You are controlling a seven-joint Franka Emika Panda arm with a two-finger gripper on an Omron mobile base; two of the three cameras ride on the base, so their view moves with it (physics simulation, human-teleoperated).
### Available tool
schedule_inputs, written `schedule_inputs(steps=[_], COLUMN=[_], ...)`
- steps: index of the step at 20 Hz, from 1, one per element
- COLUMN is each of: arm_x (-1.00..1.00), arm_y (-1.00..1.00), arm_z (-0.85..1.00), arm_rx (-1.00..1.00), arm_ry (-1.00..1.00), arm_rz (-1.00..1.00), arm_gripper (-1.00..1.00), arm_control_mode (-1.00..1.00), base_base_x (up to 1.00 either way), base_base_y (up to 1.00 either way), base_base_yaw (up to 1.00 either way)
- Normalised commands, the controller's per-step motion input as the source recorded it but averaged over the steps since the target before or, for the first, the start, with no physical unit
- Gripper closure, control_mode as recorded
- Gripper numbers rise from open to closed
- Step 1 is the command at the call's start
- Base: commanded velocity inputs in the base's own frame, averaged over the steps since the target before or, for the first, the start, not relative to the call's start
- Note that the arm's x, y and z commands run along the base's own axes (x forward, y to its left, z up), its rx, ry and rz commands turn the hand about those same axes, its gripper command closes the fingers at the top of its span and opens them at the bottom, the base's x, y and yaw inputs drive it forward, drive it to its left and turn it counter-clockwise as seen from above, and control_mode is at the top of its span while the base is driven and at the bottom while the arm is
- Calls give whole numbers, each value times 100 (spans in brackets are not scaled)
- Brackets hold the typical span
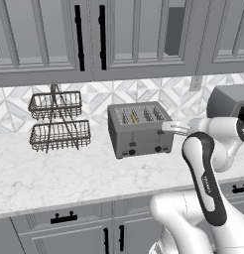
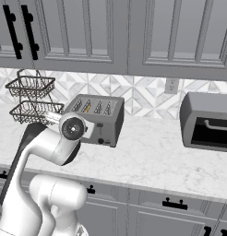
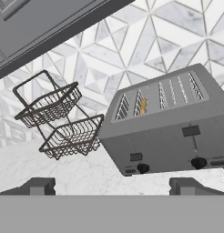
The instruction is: Start the toaster. Once the lever pops up, take the bread to the plate on the dining counter.
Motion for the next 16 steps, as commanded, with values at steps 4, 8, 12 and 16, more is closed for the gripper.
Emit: schedule_inputs(steps=[4, 8, 12, 16], arm_x=[0, 0, 0, 0], arm_y=[0, 0, 0, 0], arm_z=[0, 0, 0, 0], arm_rx=[0, 0, 0, 0], arm_ry=[0, 0, 0, 0], arm_rz=[0, 0, 0, 0], arm_gripper=[-100, -100, -100, -100], arm_control_mode=[-100, -100, -100, -100], base_base_x=[0, 0, 0, 0], base_base_y=[0, 0, 0, 0], base_base_yaw=[0, 0, 0, 0])
